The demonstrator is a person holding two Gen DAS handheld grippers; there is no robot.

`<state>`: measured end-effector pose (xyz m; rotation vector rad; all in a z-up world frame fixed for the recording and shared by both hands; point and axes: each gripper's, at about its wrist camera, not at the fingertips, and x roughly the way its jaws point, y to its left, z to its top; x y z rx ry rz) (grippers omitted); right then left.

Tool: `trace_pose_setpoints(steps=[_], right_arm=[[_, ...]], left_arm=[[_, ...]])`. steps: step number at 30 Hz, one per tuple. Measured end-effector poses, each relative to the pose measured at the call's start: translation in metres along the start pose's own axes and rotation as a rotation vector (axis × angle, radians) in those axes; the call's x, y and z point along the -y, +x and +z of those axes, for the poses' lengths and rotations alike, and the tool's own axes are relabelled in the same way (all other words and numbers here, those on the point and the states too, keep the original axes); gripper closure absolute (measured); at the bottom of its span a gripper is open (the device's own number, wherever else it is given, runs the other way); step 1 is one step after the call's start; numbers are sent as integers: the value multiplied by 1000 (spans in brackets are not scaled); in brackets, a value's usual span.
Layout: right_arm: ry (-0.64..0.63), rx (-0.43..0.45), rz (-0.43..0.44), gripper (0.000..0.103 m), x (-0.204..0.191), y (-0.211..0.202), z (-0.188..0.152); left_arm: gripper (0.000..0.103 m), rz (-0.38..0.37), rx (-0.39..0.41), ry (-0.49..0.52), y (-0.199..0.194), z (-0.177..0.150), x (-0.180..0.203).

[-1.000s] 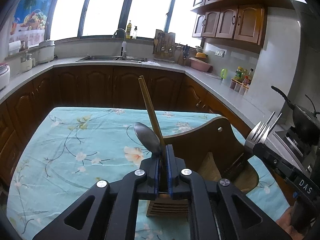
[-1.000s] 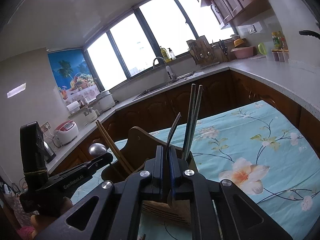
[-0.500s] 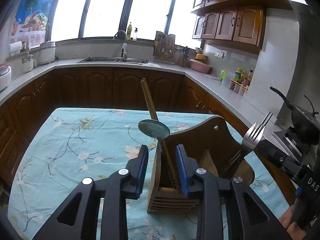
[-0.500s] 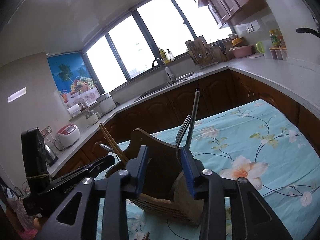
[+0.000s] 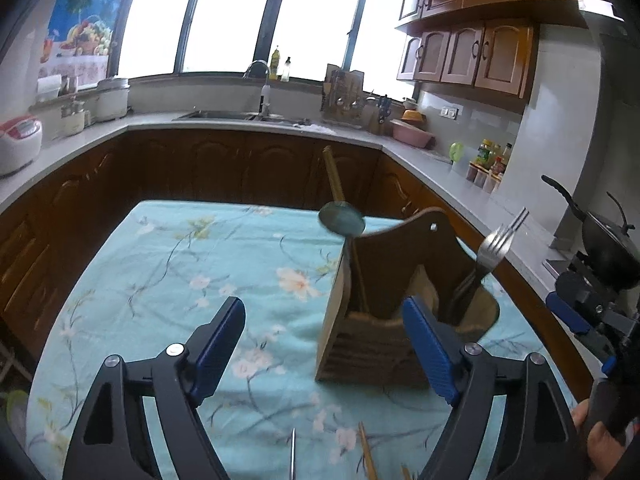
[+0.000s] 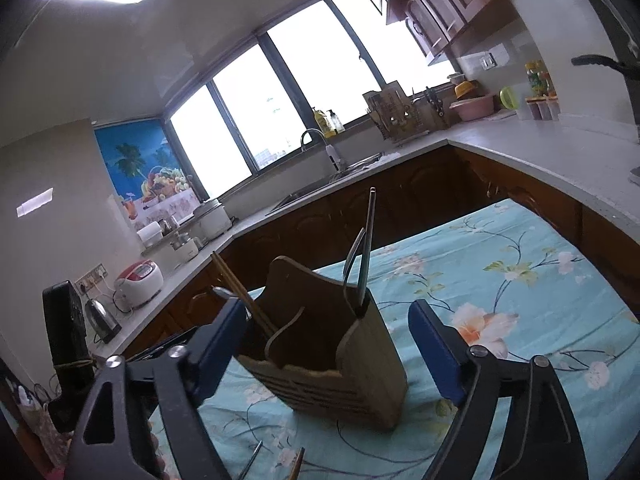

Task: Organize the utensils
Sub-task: 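Move both open tools back down to the remaining utensils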

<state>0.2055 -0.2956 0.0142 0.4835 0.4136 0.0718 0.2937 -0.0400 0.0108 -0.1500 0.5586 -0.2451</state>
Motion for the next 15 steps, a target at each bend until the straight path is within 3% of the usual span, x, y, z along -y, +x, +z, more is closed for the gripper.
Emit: trace_pose_setpoints(steps=[7,15], right_arm=[[16,-38,4,5,-6,-23,-12],[16,-95,12,5,-17,-47,-36]], left_arm=[[19,20,-31,-49,-40,-18,-13],[19,53,-55,-89,-85,-40,-25]])
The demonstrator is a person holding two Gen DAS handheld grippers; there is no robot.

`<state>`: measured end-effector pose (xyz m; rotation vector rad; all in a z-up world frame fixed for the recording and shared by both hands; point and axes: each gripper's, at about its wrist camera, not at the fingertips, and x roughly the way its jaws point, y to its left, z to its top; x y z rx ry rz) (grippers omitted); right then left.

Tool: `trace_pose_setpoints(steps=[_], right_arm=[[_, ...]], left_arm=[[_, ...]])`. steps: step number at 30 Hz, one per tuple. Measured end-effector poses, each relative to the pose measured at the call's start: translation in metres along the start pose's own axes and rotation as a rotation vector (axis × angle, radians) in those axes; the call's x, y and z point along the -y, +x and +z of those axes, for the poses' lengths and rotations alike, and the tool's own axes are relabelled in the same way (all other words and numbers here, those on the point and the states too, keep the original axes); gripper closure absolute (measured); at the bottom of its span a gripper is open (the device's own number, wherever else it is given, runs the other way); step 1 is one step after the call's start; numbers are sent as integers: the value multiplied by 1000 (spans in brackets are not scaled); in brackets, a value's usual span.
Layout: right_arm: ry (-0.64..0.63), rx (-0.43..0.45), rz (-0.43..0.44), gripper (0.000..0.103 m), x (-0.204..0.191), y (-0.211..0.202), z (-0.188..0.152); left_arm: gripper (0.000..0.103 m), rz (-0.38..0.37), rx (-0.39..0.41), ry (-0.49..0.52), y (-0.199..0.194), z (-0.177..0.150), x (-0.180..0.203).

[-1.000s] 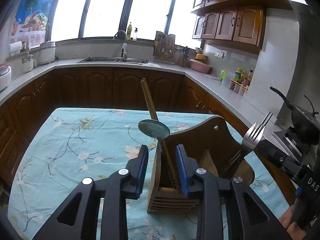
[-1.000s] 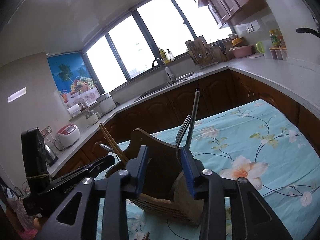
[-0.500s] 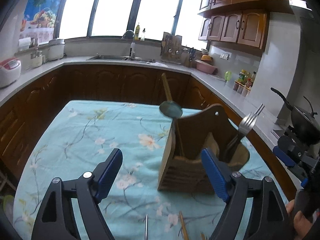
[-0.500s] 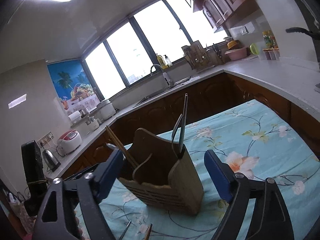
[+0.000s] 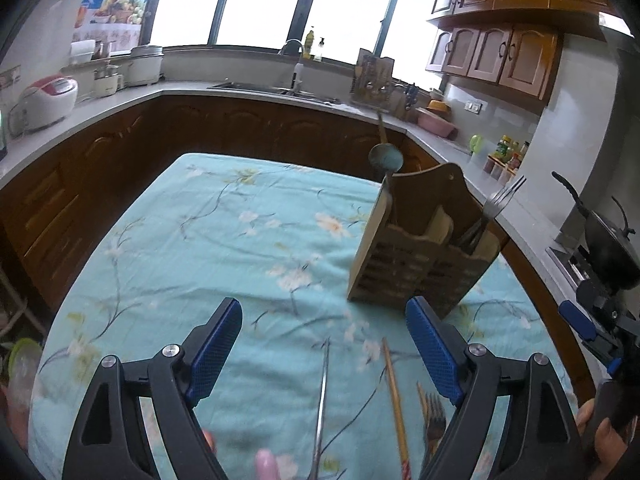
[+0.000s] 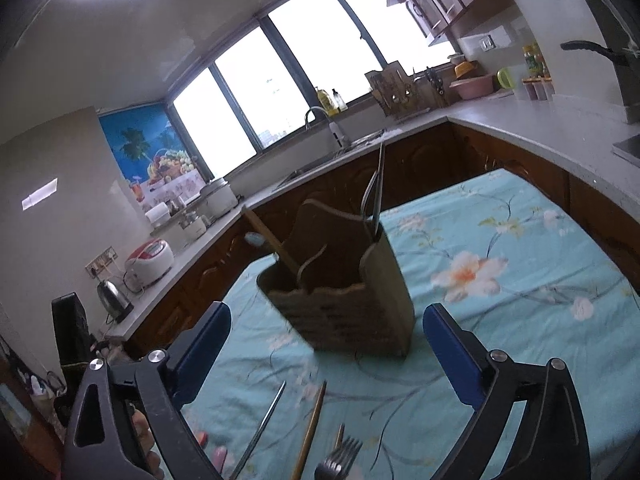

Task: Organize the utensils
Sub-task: 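Move both open tools back down to the remaining utensils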

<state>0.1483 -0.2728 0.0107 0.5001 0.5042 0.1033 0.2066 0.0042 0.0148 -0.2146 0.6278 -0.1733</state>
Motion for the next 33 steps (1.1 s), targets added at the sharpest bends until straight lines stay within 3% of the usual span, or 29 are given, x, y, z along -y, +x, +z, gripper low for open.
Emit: trace_pose_setpoints(steps=[13,33], right_arm=[[45,-58,3,5,-7,-22,-37],[50,-168,-7,5,-16,-20,-75]], left_arm=[[19,41,-55,-55,-45,-38,-32],[19,63,-130,-77,-59,-59,-52]])
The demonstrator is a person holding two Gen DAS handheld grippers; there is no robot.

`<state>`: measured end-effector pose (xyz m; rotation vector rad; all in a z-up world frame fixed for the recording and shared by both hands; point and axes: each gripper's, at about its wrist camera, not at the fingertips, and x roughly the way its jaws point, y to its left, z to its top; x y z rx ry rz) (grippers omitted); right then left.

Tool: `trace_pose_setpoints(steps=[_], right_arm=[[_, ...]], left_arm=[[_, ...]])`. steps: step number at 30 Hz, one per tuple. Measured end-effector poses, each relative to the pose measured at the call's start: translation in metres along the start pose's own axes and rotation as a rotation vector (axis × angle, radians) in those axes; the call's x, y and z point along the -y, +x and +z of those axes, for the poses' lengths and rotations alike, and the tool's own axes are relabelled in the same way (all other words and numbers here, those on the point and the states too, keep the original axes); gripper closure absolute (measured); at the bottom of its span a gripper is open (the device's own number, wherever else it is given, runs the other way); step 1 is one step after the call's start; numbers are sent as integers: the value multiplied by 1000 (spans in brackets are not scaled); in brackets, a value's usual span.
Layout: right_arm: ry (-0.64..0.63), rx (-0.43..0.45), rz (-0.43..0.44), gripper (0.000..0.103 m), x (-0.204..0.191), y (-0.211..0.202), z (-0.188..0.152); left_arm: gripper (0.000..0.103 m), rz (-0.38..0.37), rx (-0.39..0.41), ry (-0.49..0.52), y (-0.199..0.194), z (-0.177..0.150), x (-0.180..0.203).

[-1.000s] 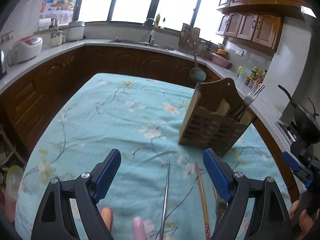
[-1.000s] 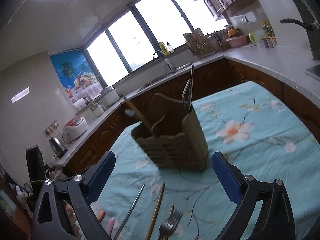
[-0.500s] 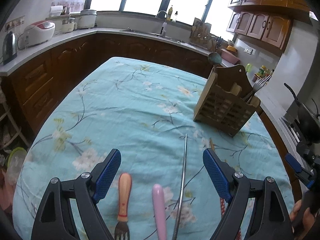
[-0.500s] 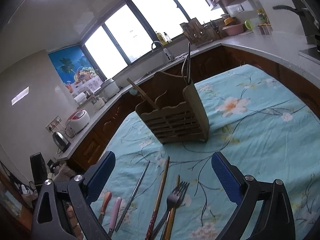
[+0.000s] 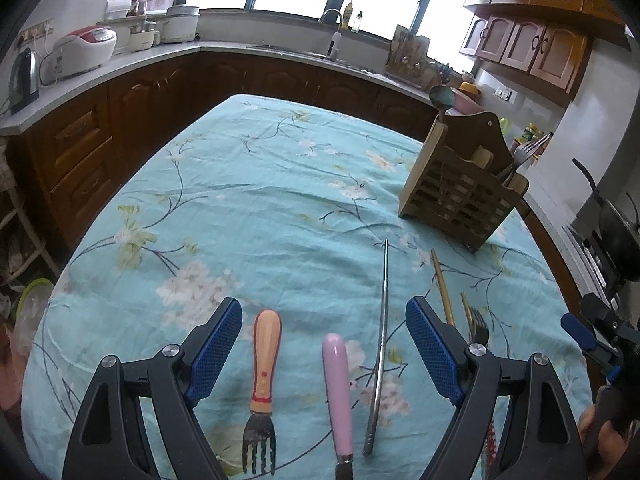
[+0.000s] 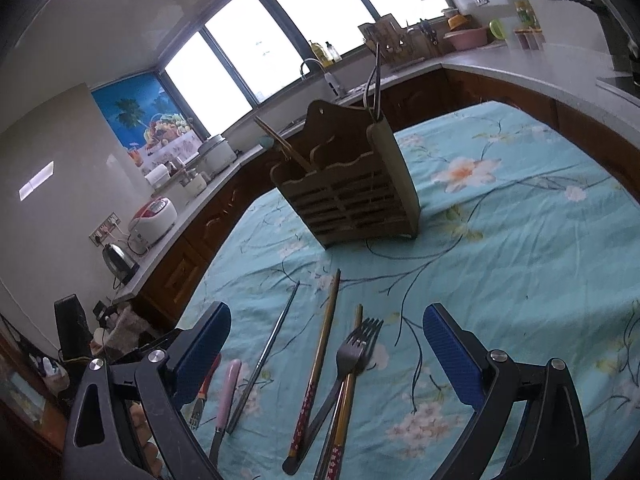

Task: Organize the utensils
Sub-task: 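Move both open tools back down to the remaining utensils, then grasp a metal chopstick with the left tool while the right tool grasps a wooden chopstick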

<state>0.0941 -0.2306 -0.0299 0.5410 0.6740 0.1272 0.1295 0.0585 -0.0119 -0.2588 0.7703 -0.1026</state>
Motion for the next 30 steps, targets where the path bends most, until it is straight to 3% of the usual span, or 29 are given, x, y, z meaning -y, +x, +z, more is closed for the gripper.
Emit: trace_pose_setpoints(steps=[18,23,27,30], right_arm=[[0,-167,-61,6,-1,50,-16],[-6,-210,-61,19,-1,65,-16],[2,-256,-97,40,5,79,-18],[24,-277,-98,47,11,86,-19]], left_arm=[[19,22,-101,46,43,12,7],[19,27,-125,78,61,21,16],[20,38,-143,102,77,30,24],[20,42,-155,115,91,37,27]])
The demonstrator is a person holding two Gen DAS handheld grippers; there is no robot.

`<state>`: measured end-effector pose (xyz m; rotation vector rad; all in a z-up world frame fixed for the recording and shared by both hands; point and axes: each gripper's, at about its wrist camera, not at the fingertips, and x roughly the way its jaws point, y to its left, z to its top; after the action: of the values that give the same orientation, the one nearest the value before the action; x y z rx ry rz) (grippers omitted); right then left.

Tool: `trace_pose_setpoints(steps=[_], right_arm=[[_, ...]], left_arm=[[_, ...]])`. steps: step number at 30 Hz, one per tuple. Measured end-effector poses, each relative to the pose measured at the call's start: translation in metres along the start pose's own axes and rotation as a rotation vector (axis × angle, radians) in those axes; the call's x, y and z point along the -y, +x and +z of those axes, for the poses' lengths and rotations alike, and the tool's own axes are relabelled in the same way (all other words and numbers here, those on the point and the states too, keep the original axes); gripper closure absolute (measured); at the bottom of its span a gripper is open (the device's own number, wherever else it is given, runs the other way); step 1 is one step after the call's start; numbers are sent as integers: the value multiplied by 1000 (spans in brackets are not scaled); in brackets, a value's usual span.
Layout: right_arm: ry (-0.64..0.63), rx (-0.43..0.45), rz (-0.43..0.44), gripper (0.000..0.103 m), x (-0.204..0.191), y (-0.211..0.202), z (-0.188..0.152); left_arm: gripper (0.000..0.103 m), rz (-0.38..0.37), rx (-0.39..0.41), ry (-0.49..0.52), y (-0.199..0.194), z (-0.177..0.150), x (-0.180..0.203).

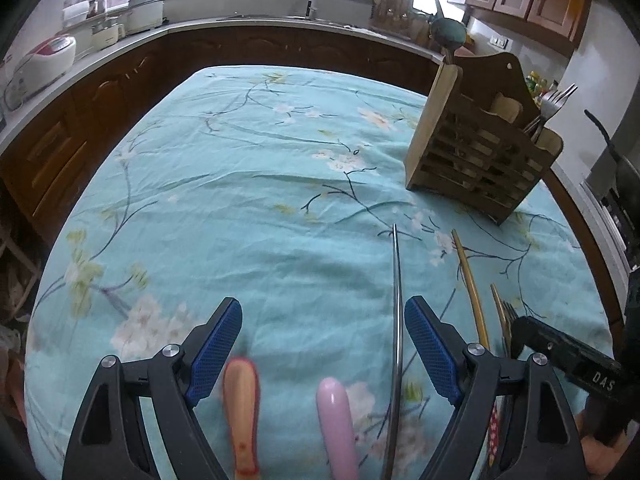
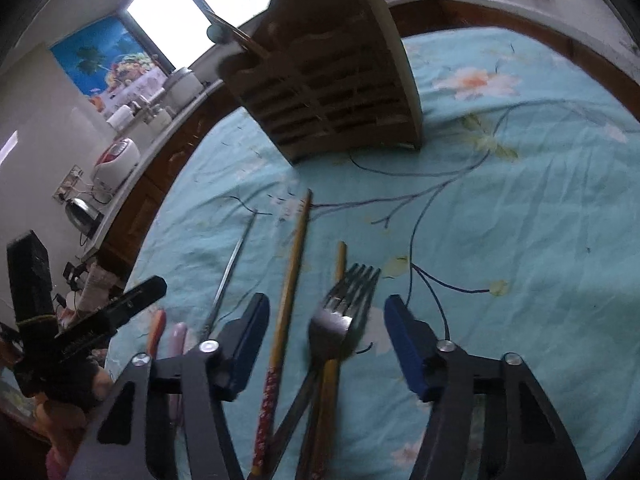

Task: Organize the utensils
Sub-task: 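Grasp a metal chopstick with the left tool while the right tool grasps a wooden chopstick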

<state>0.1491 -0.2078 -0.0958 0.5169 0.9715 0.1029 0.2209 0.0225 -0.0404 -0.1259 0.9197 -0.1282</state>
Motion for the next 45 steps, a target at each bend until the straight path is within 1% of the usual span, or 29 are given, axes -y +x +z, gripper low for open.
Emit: trace_pose_setpoints(steps=[5,10,13,16,18,19,20,21,22,23,24,25,26,27,28,29,30,31,32,33,34,35,36,37,41,42,45], right_arm=[[-9,-12,-3,48,1,4,6],[-6,-23,8,54,3,7,10],[-9,-30,10,58,4,7,11],[-7,-38,-5,73,9,6,11],[-16,-42,-4,74,9,5,11],[-16,-39,-8,84,9,4,12],[-14,-34,-11,88,9,3,12],[-11,-29,-12,98,11,3,14],[-10,-22,-24,103,13,1,16],[-7,-12,-31,103,15,-1,18],[0,-5,-36,103,19,-2,20],[9,0,-39,103,22,-3,22],[21,11,-47,103,26,-5,24],[27,26,-52,103,28,-8,25],[27,37,-38,97,28,-11,27],[28,40,-19,96,26,-13,27],[26,30,3,95,24,-12,27],[22,14,30,92,19,-10,26],[12,9,36,90,13,-9,26],[-13,7,36,88,5,-6,26],[-31,4,39,87,-1,-3,28],[-48,-1,44,81,-7,1,29],[-59,-8,46,73,-12,6,32],[-67,-11,49,70,-15,10,35],[-88,-25,41,70,-24,31,50],[-93,-25,31,70,-26,36,55],[-112,-46,11,70,-30,50,67]], left_arm=[[20,-11,-32,47,25,17,13],[21,-9,-65,101,53,30,26],[24,-13,-88,123,67,37,31],[27,-6,-105,151,80,40,38],[30,-5,-117,167,88,40,43],[30,0,-121,175,92,40,45],[30,11,-116,188,94,40,48],[31,16,-115,198,96,40,51],[32,23,-113,207,98,41,53],[33,28,-110,215,100,41,55],[36,35,-106,224,100,41,56],[42,39,-103,232,100,40,57],[46,41,-100,240,100,39,58],[53,41,-100,250,100,39,60],[62,34,-101,257,100,38,61],[66,30,-102,262,96,38,60],[77,26,-103,266,95,38,59],[85,19,-107,265,94,38,58],[88,8,-114,258,93,38,56],[94,-3,-121,250,91,39,53],[94,-19,-130,235,90,39,49],[94,-32,-136,222,88,40,45],[94,-38,-140,214,87,40,42],[94,-40,-142,211,86,41,40],[94,-43,-148,198,88,46,38],[93,-39,-148,197,90,48,39],[81,-38,-146,199,94,54,42]])
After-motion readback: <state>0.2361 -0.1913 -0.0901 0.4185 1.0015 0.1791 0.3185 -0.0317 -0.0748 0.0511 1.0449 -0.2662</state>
